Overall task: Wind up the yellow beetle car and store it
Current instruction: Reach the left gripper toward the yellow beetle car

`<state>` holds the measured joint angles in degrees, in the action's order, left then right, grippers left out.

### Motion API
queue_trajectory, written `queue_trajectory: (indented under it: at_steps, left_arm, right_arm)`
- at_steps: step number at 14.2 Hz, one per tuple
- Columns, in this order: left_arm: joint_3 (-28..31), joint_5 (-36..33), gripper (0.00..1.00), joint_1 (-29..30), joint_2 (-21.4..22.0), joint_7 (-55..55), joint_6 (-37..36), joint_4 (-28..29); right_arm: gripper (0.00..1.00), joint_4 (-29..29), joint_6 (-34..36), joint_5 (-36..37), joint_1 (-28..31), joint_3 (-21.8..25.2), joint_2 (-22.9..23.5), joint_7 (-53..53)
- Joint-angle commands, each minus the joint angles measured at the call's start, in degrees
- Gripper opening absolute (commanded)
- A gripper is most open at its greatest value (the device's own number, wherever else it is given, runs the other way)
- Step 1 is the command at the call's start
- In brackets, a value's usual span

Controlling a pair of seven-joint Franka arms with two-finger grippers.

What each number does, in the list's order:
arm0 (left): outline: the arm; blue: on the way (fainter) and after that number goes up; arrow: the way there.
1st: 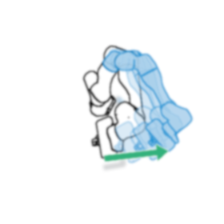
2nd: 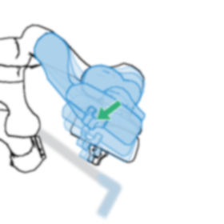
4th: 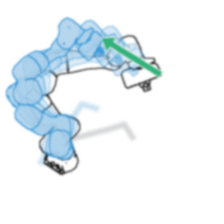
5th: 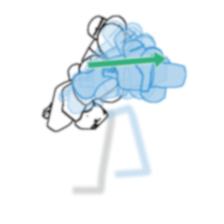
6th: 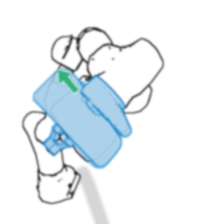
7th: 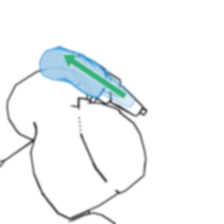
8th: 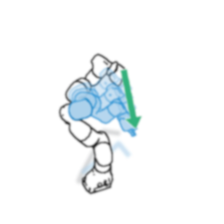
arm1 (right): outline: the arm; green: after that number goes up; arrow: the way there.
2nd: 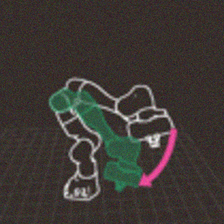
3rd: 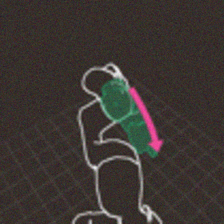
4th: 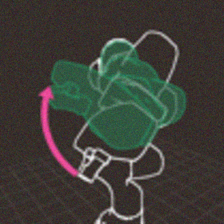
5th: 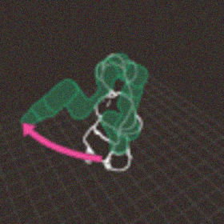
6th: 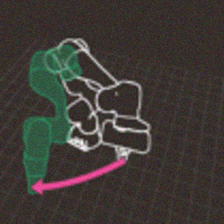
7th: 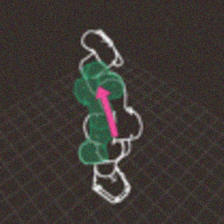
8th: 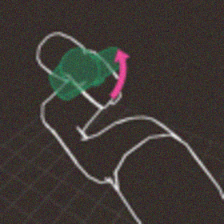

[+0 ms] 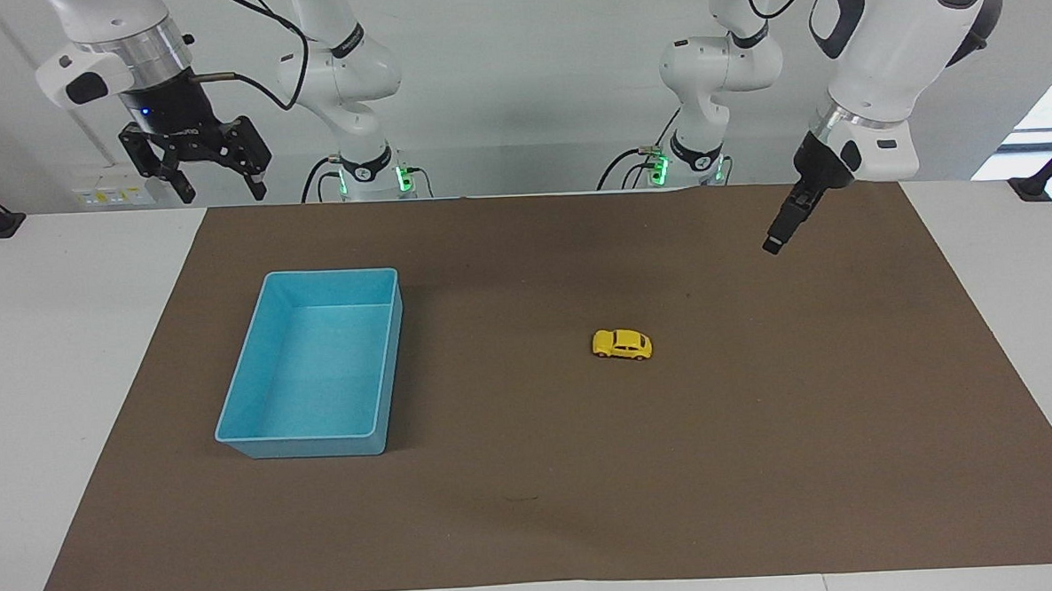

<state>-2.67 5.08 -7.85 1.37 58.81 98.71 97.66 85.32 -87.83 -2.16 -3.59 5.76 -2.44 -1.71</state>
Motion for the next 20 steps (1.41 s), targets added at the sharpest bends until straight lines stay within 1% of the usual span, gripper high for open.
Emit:
queue_trajectory:
  at_steps: [1,3,4,7,10,11,14,20]
  left_arm:
    - [0.9,0.6,1.00,-3.0,0.1,10.2,4.4,3.0]
    - [0.9,0.6,1.00,-3.8,-0.8,18.3,6.0,3.8]
    - [0.9,0.6,1.00,-4.9,-1.1,20.4,6.3,3.9]
    - [0.9,0.0,1.00,-7.0,-4.2,31.5,9.1,4.0]
    - [1.0,-0.2,1.00,-9.1,-6.1,37.2,11.4,4.9]
    - [1.0,-0.3,1.00,-10.1,-7.5,39.6,12.5,4.9]
    - [1.0,-5.0,1.00,-14.1,-12.3,48.8,16.6,4.9]
    - [1.0,-6.5,1.00,-16.5,-17.5,58.2,20.6,4.9]
  right_arm:
    - [1.00,0.7,0.5,-0.9,0.4,0.0,-0.9,1.4]
    - [1.00,0.7,0.5,-0.9,0.4,0.0,-0.8,1.4]
    - [1.00,0.7,0.5,-0.9,0.4,0.0,-0.9,1.4]
    - [1.00,0.7,0.5,-0.9,0.4,0.0,-0.9,1.4]
    - [1.00,0.7,0.5,-0.9,0.4,0.0,-0.9,1.4]
    - [1.00,0.7,0.5,-0.9,0.4,0.0,-0.8,1.4]
    - [1.00,0.7,0.5,-0.9,0.4,0.0,-0.8,1.4]
    - [1.00,0.7,0.5,-0.9,0.4,0.0,-0.9,1.4]
